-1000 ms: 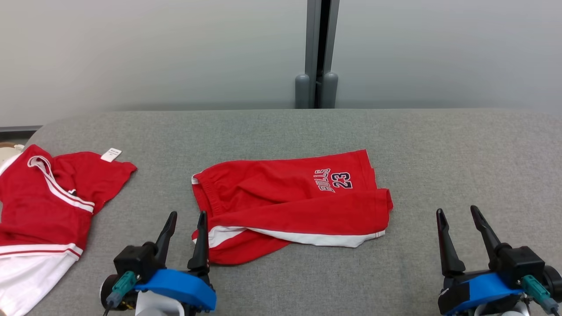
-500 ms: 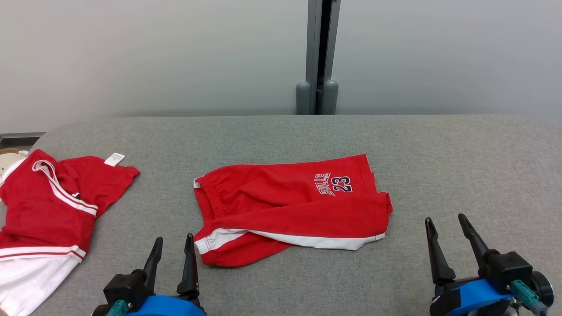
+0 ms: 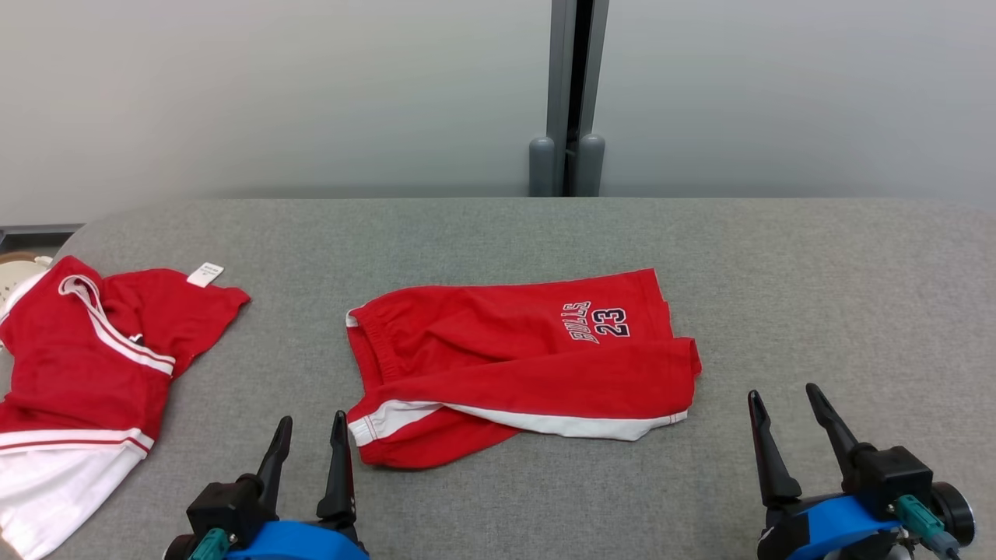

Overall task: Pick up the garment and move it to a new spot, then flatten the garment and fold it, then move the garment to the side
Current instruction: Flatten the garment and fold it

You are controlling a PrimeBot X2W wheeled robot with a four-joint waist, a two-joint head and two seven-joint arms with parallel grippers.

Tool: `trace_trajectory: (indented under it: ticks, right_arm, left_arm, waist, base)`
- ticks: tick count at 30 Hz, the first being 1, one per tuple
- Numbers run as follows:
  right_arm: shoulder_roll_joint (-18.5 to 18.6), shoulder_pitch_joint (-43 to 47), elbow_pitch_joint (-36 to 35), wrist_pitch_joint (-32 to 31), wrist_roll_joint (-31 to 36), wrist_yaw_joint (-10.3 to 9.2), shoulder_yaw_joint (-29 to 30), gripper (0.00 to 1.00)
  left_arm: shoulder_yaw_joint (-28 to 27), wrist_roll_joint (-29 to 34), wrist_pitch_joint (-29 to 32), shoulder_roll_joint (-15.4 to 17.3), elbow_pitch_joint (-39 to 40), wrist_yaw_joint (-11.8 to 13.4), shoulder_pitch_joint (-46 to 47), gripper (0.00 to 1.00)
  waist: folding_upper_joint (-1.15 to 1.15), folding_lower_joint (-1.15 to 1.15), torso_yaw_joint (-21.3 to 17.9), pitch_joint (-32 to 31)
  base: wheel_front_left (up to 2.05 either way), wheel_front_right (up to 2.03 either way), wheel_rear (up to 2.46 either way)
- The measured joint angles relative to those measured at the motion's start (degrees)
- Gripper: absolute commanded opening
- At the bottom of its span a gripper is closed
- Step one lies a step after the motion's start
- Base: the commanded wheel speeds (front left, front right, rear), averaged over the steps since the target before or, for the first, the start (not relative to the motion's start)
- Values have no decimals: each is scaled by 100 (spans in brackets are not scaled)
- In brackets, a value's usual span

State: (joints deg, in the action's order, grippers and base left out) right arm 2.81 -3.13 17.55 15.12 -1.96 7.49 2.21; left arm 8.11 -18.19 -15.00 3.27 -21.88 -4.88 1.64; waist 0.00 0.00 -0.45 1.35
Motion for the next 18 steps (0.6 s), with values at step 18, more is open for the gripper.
trace_trajectory:
  ticks: [18]
  right_arm:
    - [0,-1241,2371,0,1755,0,44,100]
  left_arm:
    - [-49,111,0,-27,11,-46,342,100]
  waist:
    - [0,1,510,602]
  base:
    - [0,0,0]
